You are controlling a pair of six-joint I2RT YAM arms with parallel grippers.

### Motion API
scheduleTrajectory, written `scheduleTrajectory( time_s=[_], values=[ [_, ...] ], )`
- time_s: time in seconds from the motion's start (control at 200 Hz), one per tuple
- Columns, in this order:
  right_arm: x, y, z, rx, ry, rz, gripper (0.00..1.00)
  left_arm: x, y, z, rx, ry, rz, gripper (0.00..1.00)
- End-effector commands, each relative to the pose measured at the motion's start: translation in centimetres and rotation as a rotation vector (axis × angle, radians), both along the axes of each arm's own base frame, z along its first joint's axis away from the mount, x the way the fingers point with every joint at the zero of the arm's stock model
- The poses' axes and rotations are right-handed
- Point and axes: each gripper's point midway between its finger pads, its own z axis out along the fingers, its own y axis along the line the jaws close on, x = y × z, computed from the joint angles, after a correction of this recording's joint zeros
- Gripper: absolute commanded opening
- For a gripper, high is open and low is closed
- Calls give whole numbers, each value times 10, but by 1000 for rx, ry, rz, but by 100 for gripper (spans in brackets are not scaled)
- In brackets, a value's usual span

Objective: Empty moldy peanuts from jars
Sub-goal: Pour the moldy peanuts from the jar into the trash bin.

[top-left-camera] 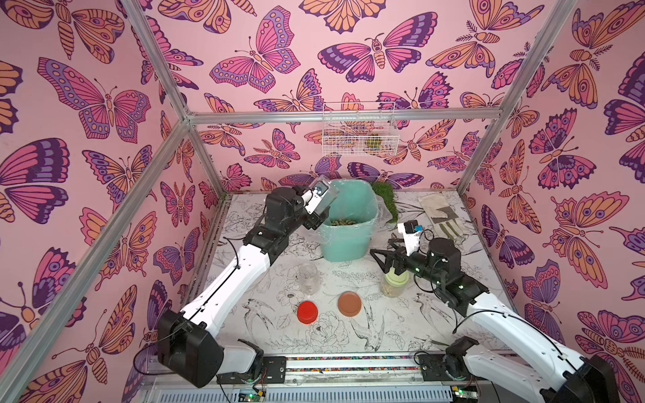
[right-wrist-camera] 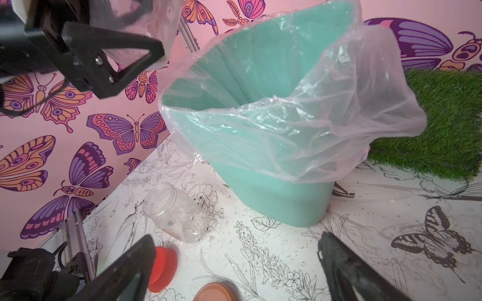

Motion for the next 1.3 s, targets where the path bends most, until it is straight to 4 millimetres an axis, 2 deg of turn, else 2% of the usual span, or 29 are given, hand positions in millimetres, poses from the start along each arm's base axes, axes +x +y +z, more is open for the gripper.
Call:
scheduleTrajectory(
  time_s=[0.0,0.28,0.666,0.866,0.886,0.901,0.921,1.102,1.187,1.297],
  values=[
    [2,2,12,6,-5,17,99,-17,1,57,-265,-99,-23,0],
    [2,6,12,12,2,33,99,-30,7,38,-207,-54,-21,0],
    [0,6,12,15,4,44,99,-31,14,42,-5,-76,-23,0],
    [-1,6,9,15,4,39,99,-33,13,55,207,-99,-91,0],
    [-1,5,9,14,3,38,99,-36,14,61,228,-105,-103,0],
    [0,5,9,14,1,36,99,-30,10,53,257,-78,-118,0],
    [0,5,9,14,2,35,99,-30,8,51,288,-68,-139,0],
    [0,2,9,17,-9,20,99,-28,-1,67,531,-95,-285,0],
    [-1,1,6,19,-8,12,99,-21,-6,74,645,-140,-317,0],
    [-2,-1,4,14,-4,8,99,-12,-18,72,823,-174,-382,0]
  ],
)
